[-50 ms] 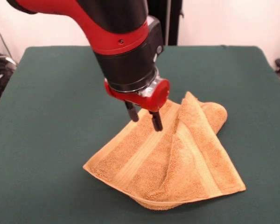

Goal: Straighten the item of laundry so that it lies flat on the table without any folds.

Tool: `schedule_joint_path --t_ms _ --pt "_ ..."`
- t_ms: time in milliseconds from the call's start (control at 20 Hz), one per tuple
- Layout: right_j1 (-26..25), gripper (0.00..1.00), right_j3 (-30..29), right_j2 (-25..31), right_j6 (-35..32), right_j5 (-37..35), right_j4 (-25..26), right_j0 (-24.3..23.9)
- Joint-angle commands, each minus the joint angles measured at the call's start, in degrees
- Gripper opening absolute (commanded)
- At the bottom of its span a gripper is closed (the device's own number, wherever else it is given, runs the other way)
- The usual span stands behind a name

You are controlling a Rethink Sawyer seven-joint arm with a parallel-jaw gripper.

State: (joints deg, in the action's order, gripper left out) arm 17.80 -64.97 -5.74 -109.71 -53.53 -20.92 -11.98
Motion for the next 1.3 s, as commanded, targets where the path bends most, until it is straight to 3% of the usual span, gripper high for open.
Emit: schedule_joint_path --t_ms 50,450,800,1300 --pt "0.84 1.0 -9.3 7.75 -11.63 1.34 -5.13 1.86" --pt "2.4 1.0 -14.63 9.41 -9.62 4.55 -9.16 2.26" --pt "2.83 1.0 -15.06 8.65 -11.99 4.94 -10.46 3.45" --pt "2.31 1.0 -12.56 0.19 -18.29 8.11 -6.03 11.62"
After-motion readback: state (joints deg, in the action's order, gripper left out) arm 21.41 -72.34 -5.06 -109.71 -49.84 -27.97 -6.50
